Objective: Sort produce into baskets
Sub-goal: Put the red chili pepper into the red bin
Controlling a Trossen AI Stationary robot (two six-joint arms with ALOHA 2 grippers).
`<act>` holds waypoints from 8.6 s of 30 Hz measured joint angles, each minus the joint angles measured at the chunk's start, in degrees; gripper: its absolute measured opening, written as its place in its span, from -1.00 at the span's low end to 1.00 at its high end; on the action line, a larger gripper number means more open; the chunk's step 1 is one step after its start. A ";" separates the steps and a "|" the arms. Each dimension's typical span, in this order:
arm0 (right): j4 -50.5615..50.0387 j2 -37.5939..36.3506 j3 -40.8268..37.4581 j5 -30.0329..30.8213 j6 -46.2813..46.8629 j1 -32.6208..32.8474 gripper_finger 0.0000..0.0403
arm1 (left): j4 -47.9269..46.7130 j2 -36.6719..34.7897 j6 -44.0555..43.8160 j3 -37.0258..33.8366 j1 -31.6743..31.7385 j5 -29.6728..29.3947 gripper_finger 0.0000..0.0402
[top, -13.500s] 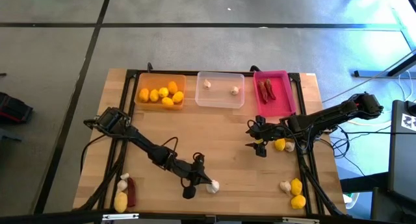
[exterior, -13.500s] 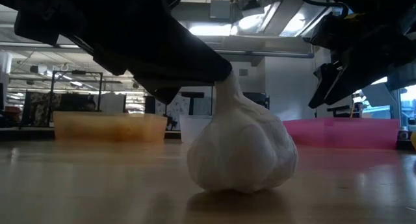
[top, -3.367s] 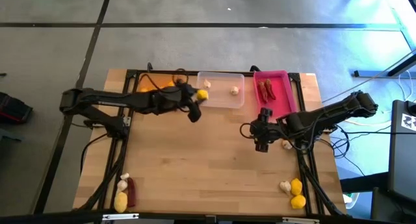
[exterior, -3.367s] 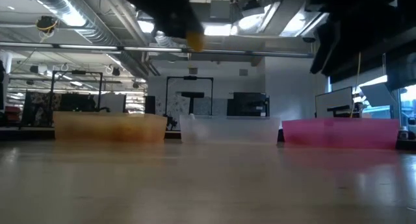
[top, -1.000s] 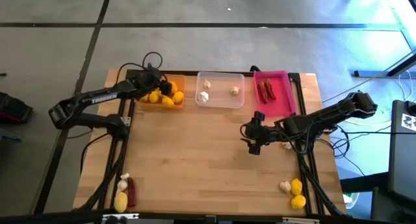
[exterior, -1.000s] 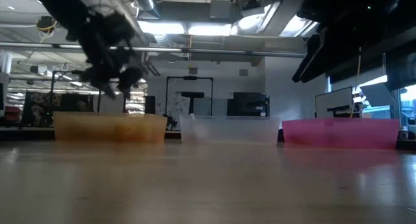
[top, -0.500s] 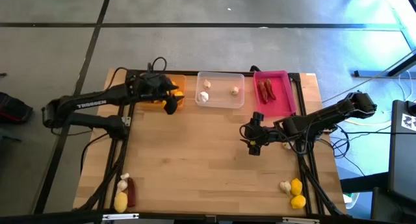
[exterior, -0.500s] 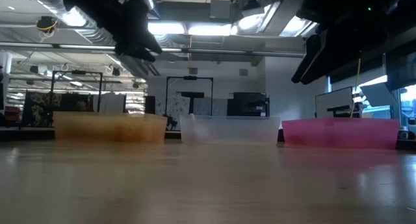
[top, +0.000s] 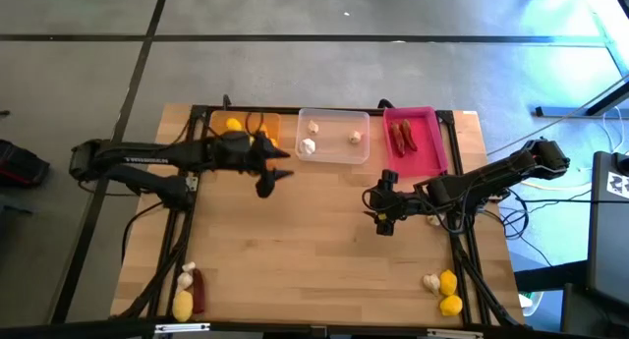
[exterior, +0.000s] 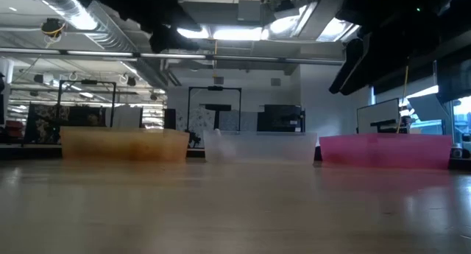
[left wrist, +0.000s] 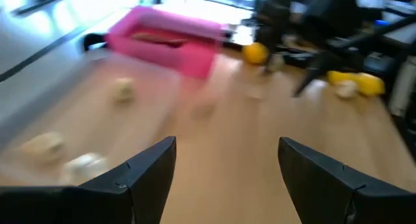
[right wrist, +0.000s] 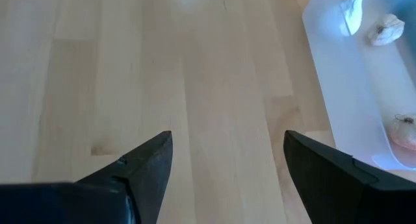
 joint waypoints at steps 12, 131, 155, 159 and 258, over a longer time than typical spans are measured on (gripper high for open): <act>0.18 -0.07 0.00 -5.65 -0.02 0.00 0.42 | -3.90 10.28 -5.91 8.14 -19.41 -11.39 0.32; 1.35 -0.07 0.04 -9.28 -2.03 0.01 0.42 | -37.67 35.11 -69.96 18.56 -46.17 -14.02 -0.40; 7.94 -0.07 0.04 -9.81 -1.82 0.02 0.42 | -4.80 35.07 -14.35 23.10 -32.91 -34.70 -0.40; 9.83 -0.07 0.04 -9.81 -2.05 0.02 0.42 | 4.17 35.07 -5.45 23.12 -30.95 -34.79 -0.40; -10.39 -2.43 0.04 -8.43 -7.49 -66.59 -0.40 | 5.78 42.35 -13.94 23.02 -24.75 -35.71 0.11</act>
